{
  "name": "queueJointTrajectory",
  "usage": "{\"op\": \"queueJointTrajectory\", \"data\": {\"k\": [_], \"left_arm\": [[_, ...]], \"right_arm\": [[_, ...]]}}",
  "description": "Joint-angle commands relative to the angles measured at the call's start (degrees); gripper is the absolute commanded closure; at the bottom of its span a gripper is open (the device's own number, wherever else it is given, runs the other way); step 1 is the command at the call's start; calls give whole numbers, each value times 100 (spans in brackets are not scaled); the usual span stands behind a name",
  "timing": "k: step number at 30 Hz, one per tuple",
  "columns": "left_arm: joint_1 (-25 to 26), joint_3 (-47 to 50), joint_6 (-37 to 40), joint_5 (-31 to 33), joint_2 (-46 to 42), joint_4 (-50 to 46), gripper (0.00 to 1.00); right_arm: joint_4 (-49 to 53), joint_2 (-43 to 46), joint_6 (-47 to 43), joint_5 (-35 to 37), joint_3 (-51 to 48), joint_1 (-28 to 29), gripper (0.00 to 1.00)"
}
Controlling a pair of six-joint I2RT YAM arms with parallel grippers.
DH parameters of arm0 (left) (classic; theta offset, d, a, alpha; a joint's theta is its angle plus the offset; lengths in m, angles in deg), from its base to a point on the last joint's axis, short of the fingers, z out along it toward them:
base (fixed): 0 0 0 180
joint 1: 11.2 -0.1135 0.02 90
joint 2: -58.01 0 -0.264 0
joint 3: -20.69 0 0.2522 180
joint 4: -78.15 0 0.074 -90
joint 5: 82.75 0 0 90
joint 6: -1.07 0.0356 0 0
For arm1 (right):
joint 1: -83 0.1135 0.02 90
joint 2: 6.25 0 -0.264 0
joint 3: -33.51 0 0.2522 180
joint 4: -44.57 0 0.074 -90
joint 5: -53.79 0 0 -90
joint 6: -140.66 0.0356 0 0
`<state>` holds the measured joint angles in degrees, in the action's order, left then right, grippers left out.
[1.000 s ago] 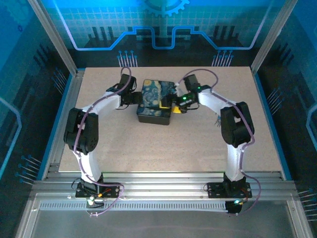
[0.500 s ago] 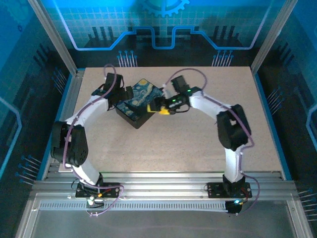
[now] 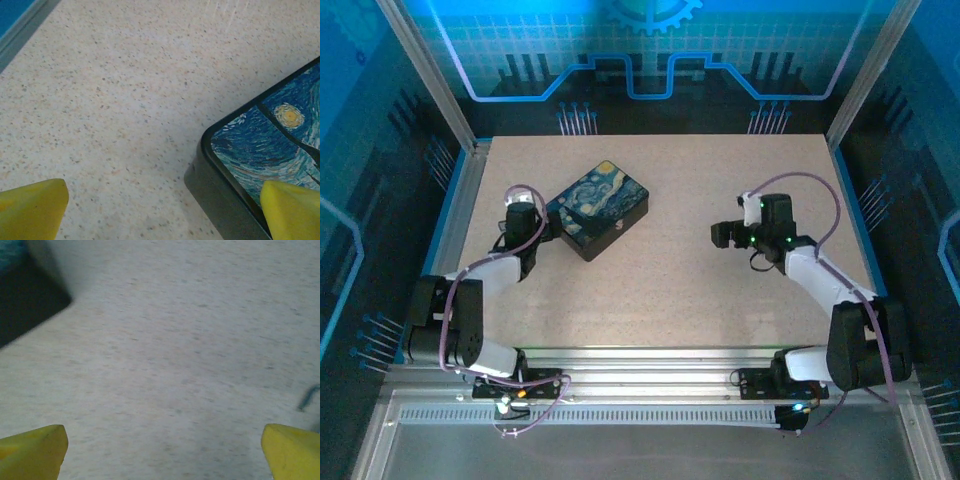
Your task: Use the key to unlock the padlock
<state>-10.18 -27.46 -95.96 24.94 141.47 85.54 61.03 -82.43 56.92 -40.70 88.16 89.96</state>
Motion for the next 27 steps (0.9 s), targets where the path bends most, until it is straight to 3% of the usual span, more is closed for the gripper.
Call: {"op": "queueJointTrajectory", "data": {"k": [1,6,8,11,13,27], "left_arm": [[-154,115,262,-321,167,629,1],[-233,542,540,-1499,290,1633,1],[-258,820,547,-1615,274,2094,1],[-265,1499,499,-1454,568,3728,1],[-269,1448,451,-1400,521,3494,1],[-125,1184,711,-1491,518,2992,1]], "right_arm": [[-1863,-1,-234,994,-680,-124,0],[-3594,-99,-549,1405,-1547,-152,0],[-4407,-257,-634,1204,-1846,-249,0],[-5481,-1035,-620,1230,-2040,-283,0],[-4586,-982,-589,1178,-1651,-294,0],[-4691,-995,-558,1061,-1671,-351,0]]}}
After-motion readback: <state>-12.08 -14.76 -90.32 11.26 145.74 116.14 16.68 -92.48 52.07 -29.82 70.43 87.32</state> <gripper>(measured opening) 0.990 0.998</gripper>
